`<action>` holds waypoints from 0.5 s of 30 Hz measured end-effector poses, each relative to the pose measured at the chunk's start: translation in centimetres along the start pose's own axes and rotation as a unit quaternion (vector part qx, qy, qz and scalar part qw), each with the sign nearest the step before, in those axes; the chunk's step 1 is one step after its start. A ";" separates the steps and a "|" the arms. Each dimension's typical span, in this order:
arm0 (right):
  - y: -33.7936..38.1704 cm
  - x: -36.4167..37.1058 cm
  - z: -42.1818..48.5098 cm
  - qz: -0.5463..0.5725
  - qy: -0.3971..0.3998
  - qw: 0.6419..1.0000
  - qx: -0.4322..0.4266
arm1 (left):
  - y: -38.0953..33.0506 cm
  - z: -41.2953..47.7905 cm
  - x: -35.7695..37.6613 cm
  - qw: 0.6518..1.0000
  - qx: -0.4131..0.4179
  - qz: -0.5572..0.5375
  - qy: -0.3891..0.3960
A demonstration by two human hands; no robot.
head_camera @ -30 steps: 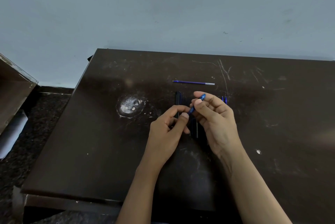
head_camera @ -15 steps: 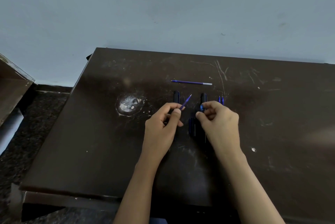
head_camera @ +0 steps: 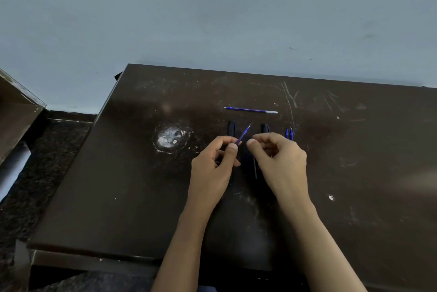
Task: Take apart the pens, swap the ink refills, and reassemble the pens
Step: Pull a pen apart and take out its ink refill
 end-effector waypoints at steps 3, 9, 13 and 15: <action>-0.3 1.5 -0.7 0.171 0.068 0.980 0.080 | -0.4 -0.2 0.5 0.999 0.013 -0.002 0.033; 1.4 0.8 2.1 0.319 0.046 0.937 0.138 | -0.2 -0.1 0.1 1.000 0.015 -0.003 0.003; 4.8 -2.8 8.7 0.217 0.000 0.976 -0.012 | -0.1 -0.1 -0.2 1.000 0.006 -0.005 -0.016; 6.6 -2.2 11.1 0.010 0.032 0.994 -0.107 | -0.1 -0.1 -0.3 1.000 0.007 -0.002 -0.017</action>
Point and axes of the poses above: each hand's wrist, its own z-axis towards the middle knuckle, its own x-axis out of the palm, y = z × x, the point moved 8 cm from there along z, towards the middle knuckle, and after that the axes turned 2 degrees about y, right-handed, at the moved point
